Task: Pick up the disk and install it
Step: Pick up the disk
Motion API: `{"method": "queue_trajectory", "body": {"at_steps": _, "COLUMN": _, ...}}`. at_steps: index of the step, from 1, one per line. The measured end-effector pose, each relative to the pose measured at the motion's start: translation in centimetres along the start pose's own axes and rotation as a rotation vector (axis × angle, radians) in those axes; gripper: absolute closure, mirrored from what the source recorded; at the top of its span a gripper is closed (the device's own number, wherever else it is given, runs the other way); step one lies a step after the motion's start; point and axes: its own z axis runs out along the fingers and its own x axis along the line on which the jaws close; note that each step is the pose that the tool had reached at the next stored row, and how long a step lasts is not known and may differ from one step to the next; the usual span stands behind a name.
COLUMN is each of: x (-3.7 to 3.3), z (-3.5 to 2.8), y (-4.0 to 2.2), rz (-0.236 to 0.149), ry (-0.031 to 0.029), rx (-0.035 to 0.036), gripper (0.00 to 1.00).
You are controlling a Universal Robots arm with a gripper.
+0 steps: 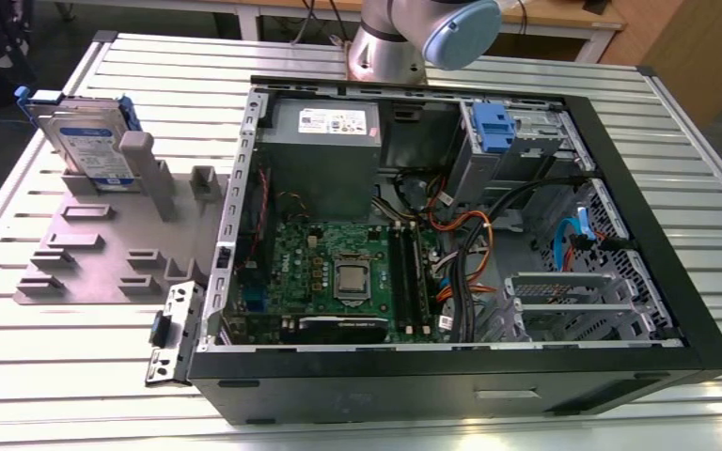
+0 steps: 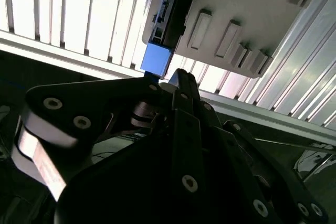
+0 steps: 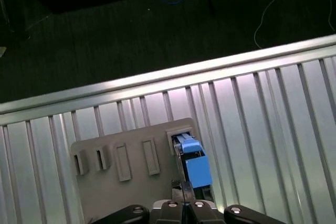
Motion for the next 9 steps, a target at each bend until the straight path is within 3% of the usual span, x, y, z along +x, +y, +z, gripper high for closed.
{"method": "queue_trajectory", "body": {"at_steps": 5, "x": 0.0, "z": 0.0, "y": 0.0, "rz": -0.066, "ry": 0.0034, "rx": -0.0008, "gripper": 0.89}}
{"method": "queue_trajectory", "body": {"at_steps": 9, "x": 0.0, "z": 0.0, "y": 0.0, "rz": -0.076, "ry": 0.0039, "rx": -0.001, "gripper": 0.89}}
